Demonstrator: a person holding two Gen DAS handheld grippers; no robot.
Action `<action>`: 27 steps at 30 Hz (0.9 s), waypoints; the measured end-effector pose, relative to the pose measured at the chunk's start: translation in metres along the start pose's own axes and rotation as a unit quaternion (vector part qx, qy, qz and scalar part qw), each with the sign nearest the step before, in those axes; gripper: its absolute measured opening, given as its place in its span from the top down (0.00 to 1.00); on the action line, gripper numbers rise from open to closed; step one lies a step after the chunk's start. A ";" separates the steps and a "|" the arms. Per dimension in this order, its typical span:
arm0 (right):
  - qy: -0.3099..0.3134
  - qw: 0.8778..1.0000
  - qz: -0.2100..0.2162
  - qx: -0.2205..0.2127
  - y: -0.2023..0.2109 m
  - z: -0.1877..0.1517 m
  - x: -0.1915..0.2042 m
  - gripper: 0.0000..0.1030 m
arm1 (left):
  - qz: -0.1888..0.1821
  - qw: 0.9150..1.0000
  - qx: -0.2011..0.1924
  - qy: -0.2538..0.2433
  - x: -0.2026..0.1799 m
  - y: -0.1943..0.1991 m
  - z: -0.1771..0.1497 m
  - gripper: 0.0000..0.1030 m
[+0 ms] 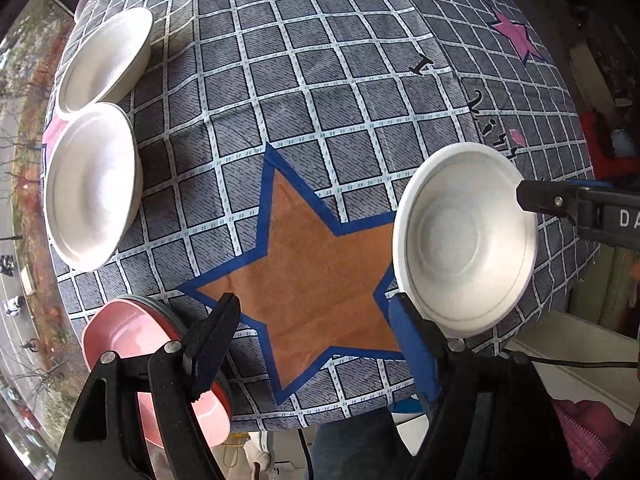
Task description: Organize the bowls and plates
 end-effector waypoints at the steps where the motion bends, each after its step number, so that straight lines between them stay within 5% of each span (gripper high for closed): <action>1: 0.004 1.000 -0.002 -0.003 0.003 -0.003 0.000 0.25 | -0.001 1.000 -0.006 0.008 0.005 0.003 0.000 0.22; 9: 0.064 0.998 -0.006 -0.024 0.023 -0.002 0.041 0.25 | 0.006 0.995 -0.047 0.093 0.105 0.037 0.049 0.22; 20: 0.181 0.983 0.015 -0.019 0.018 -0.002 0.162 0.25 | 0.035 0.962 -0.063 0.263 0.232 0.037 0.045 0.22; 27: 0.215 0.976 0.024 -0.006 -0.009 0.019 0.241 0.25 | 0.052 0.956 -0.051 0.284 0.269 0.015 0.048 0.22</action>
Point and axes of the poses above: each gripper's, at about its wrist camera, not at the fingertips, and y roughly against the way its jaws point, x to its left, z to its top, the point moved 6 cm from there along -y, roughly the way its jaws point, and after that the axes turned 4 degrees about -y, right-handed, at the moved point
